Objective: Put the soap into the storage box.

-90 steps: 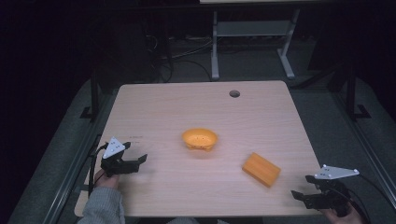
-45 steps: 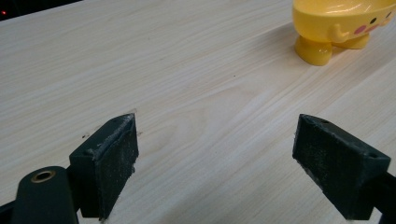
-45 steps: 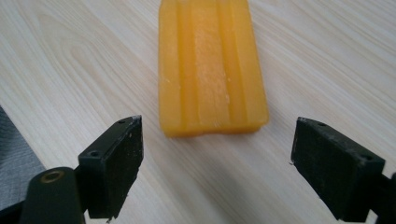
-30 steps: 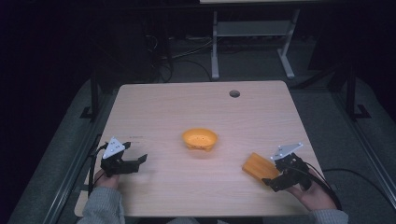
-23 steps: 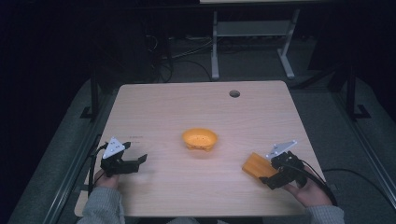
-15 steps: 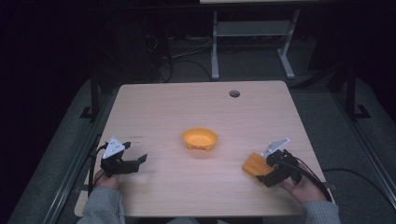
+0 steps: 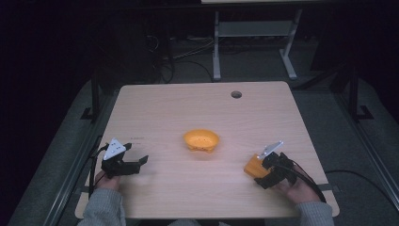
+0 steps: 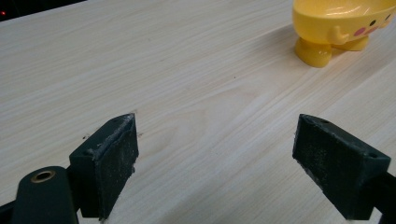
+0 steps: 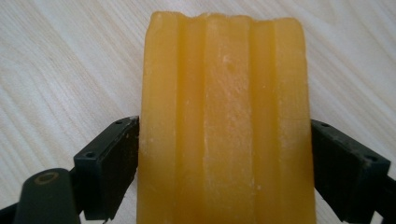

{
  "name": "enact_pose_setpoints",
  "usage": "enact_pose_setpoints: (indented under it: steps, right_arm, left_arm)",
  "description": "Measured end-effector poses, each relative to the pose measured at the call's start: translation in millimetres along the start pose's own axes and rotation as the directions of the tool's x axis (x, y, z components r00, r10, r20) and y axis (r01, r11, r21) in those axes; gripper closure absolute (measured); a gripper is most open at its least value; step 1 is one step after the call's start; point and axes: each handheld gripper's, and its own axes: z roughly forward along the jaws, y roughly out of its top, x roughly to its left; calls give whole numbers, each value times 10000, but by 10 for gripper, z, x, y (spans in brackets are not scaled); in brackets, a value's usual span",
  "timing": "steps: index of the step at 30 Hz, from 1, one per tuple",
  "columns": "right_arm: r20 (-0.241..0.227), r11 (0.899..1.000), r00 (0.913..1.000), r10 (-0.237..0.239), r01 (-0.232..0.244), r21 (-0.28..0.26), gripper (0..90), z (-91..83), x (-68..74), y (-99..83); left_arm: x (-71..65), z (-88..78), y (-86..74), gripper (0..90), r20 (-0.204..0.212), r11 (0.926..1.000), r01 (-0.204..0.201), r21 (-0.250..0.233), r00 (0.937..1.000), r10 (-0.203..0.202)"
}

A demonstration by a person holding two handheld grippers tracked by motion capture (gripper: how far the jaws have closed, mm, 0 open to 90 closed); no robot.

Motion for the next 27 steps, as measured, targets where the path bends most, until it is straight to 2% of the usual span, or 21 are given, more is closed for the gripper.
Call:
enact_pose_setpoints:
  steps: [6,27]
  right_arm:
    - [1,9999,9999,143,-143,-32,178,16,-7,-18]
    - [-95,9990,9997,-235,239,386,201,18,-27,66]
  left_arm:
    - [-11,6,0,138,25,10000,6,6,10000,-6]
    - [-13,8,1,138,40,10000,16,-43,10000,-15]
